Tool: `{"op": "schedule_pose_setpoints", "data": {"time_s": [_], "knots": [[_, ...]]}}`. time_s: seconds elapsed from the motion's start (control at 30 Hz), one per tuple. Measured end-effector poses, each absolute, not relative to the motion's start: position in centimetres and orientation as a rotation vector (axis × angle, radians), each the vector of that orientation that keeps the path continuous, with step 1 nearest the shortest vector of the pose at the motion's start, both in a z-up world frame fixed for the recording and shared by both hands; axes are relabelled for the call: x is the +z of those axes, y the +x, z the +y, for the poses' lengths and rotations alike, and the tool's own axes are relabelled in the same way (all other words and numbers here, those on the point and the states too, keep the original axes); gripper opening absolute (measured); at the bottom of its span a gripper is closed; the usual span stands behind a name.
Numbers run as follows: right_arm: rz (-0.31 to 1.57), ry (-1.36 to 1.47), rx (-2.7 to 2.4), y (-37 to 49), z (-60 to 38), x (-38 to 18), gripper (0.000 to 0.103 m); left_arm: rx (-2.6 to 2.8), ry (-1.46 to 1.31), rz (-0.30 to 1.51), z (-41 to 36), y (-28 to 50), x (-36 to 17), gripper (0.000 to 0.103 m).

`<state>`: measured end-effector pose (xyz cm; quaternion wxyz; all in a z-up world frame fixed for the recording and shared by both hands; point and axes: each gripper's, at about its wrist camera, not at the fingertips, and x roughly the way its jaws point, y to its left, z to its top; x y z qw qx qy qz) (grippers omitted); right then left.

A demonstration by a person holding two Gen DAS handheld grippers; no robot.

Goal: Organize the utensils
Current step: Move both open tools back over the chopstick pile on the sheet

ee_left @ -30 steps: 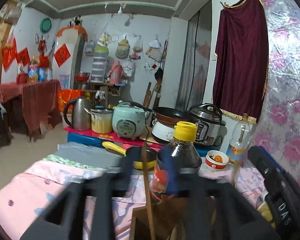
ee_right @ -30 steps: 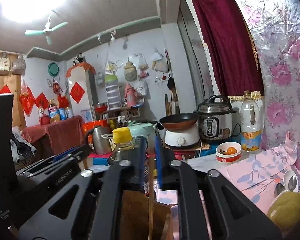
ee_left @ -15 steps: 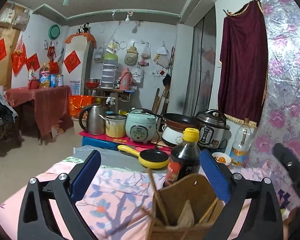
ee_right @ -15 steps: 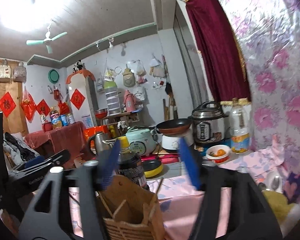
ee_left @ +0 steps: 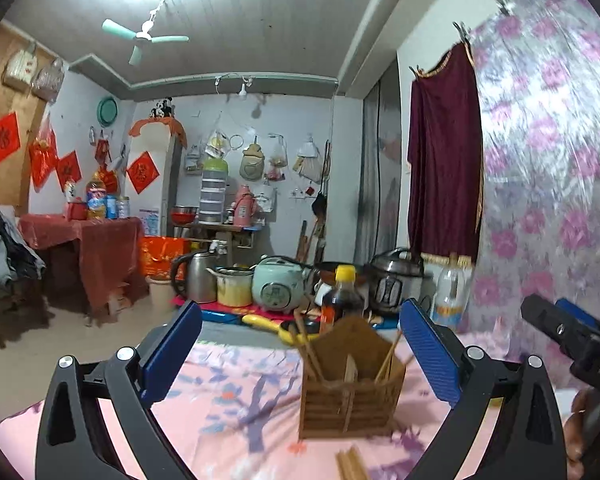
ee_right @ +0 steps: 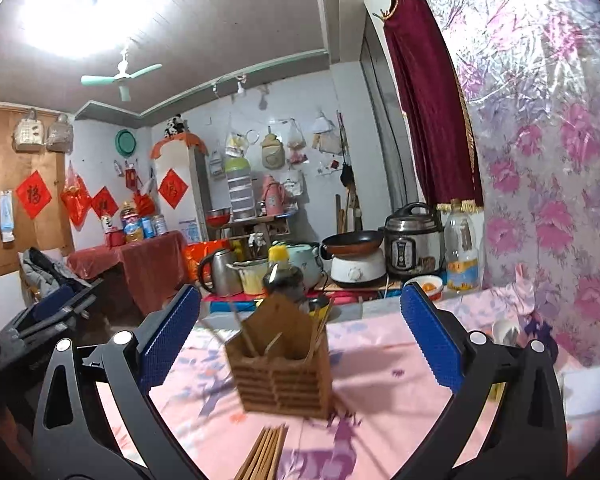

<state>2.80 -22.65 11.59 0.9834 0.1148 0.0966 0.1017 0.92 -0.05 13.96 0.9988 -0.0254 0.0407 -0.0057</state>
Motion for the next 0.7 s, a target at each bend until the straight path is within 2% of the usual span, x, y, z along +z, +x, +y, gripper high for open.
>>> {"op": "schedule_pose_setpoints", "data": {"time_s": [0.3,0.43,0.7], "knots": [[0.392,0.336,0.199,0.5,-23.0,5.6,0.097,-0.036,0.125,0.252,-4.1,0.2,7.7,0.097],[0.513,0.296,0.199,1.9,-22.8,4.7,0.097,-0.024,0.138,0.261,-4.4,0.4,7.0,0.097],[0.599,0.242,0.208,3.0,-21.9,3.7,0.097,0.015,0.149,0.271,-4.3,1.0,6.8,0.097]]}}
